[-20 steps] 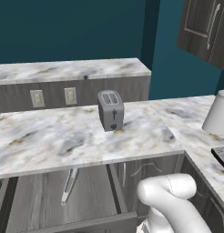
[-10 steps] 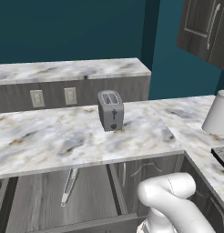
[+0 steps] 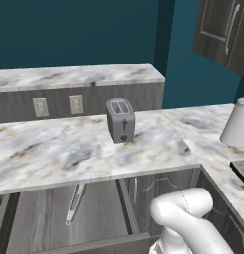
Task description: Take the tongs from the drawer on the left and place them on the dining counter next to the tray containing the kebab skewer.
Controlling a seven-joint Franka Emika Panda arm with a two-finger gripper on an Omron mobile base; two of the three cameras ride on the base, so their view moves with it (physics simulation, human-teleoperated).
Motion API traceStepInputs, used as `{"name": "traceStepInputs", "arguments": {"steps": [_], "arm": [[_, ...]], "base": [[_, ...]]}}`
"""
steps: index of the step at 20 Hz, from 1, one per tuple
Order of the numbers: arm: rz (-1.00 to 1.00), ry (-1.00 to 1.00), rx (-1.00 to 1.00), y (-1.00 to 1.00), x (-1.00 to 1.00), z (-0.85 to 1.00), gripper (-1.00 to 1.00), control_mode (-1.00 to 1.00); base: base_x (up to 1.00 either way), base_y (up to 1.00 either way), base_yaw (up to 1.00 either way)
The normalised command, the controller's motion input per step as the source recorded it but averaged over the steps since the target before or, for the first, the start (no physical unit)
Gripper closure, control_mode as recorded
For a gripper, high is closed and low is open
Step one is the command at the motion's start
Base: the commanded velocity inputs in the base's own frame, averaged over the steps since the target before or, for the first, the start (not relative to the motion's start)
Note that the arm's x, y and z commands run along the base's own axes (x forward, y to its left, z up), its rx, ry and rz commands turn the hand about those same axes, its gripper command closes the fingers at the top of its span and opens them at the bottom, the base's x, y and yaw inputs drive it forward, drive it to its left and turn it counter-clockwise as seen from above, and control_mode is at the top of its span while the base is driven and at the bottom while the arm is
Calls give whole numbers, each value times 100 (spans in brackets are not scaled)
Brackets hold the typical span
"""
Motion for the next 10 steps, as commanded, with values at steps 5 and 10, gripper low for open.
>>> {"name": "traceStepInputs", "arguments": {"steps": [5, 10], "arm": [[0, -9, 0, 0, -57, 8, -100, -100], [2, -16, 3, 0, -90, 47, -100, -100]], "base": [[0, 0, 0], [0, 0, 0]]}}
